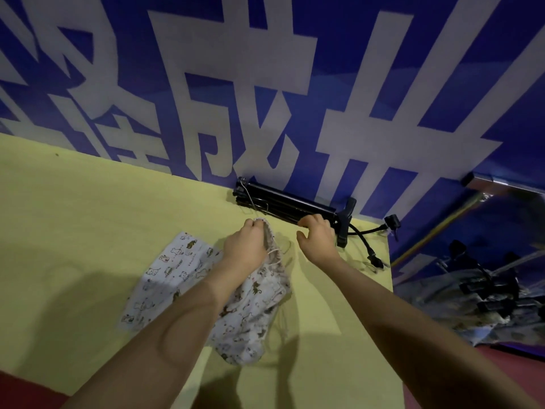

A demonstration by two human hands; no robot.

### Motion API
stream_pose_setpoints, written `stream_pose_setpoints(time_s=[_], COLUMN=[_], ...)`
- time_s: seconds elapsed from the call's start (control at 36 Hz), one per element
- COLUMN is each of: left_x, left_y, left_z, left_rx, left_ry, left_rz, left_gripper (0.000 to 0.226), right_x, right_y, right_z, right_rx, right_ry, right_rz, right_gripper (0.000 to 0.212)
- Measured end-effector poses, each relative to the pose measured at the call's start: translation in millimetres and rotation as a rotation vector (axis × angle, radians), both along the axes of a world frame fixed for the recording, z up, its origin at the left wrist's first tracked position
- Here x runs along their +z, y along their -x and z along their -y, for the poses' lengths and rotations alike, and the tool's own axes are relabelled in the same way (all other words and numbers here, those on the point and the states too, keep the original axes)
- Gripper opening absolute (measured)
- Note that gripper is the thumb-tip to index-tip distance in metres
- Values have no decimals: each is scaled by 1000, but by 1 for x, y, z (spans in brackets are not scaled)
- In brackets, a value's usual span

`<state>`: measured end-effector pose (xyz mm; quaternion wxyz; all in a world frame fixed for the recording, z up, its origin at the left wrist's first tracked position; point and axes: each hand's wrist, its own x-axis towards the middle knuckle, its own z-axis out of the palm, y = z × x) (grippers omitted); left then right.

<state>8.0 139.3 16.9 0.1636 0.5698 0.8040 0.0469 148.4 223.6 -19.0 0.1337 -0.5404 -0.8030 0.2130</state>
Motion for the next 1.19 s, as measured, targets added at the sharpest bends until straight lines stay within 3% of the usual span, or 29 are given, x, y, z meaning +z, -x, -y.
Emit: stream_pose_setpoints(time_s=[0.42, 0.64, 0.86, 0.97, 1.19], left_x=[-37, -49, -44, -32, -18], left_y=[19, 33, 47, 47, 40], left_z=[-52, -53, -41, -31, -6], left_rx=[106, 109, 123, 129, 58], left_ry=[25, 4, -17, -67, -115], left_rz=[-47, -52, 74, 178, 301], left_gripper=[39, 39, 42, 42, 62], right_x=[-23, -35, -14, 2, 43], right_y=[27, 45, 37, 30, 8], right_z=[-101, -109, -88, -69, -27], right_rx=[164, 138, 152, 154, 66], right_ry=[-30, -127, -270, -242, -207], right_rz=[323, 516, 454, 411, 219], right_gripper=[55, 51, 47, 48, 30])
